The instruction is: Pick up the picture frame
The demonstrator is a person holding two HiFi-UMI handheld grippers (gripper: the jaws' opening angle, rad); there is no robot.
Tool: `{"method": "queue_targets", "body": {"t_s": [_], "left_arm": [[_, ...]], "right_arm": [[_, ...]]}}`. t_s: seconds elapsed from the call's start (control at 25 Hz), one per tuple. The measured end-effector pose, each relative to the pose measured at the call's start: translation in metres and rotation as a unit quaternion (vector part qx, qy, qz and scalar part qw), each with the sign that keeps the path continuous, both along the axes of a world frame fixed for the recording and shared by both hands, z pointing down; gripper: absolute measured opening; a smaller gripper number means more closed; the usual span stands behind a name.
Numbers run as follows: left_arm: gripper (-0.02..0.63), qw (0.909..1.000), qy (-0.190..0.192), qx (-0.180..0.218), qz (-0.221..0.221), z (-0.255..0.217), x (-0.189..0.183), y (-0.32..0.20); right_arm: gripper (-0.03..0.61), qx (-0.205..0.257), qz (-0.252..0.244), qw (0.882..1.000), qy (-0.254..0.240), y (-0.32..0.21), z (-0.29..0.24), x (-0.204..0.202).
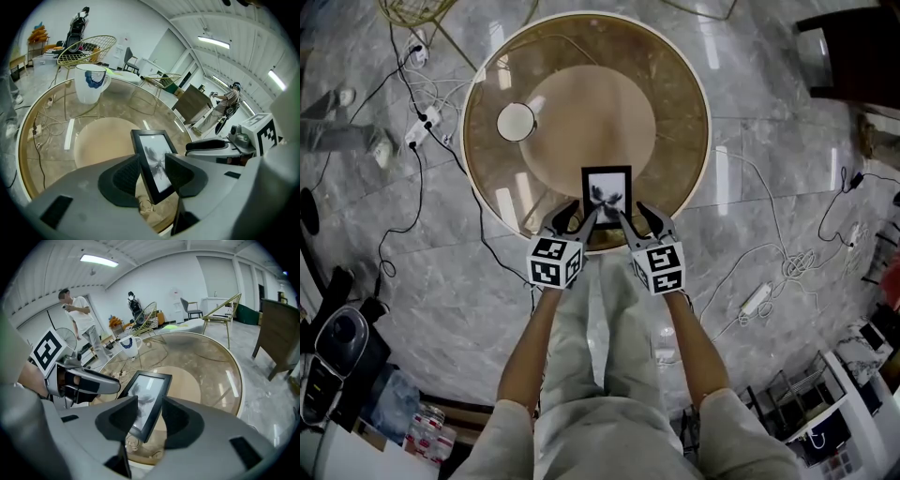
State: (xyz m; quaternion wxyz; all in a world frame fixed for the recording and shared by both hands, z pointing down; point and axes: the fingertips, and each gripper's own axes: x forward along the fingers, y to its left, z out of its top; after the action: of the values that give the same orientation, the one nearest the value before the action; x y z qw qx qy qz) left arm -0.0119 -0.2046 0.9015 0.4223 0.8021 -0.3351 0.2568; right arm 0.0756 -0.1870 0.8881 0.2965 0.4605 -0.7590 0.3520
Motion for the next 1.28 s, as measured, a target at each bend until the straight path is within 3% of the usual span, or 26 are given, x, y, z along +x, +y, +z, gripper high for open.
{"method": "queue_targets", "body": {"t_s": [0.68,1.28], "left_arm": [[0.16,0.9999,-0.012,-0.003,-0.005,0.028,0.001,-0.008],[0.107,0.9988,-0.042,-0.018,-0.016,0.036,0.004,-0.007]], "right_arm": [[0.128,-0.019,0.023,1.0,0.005,-0.014,0.036,-0.001],[0.115,-0.046,0.059,0.997,0.023,-0.012,0.042,0.004]]}}
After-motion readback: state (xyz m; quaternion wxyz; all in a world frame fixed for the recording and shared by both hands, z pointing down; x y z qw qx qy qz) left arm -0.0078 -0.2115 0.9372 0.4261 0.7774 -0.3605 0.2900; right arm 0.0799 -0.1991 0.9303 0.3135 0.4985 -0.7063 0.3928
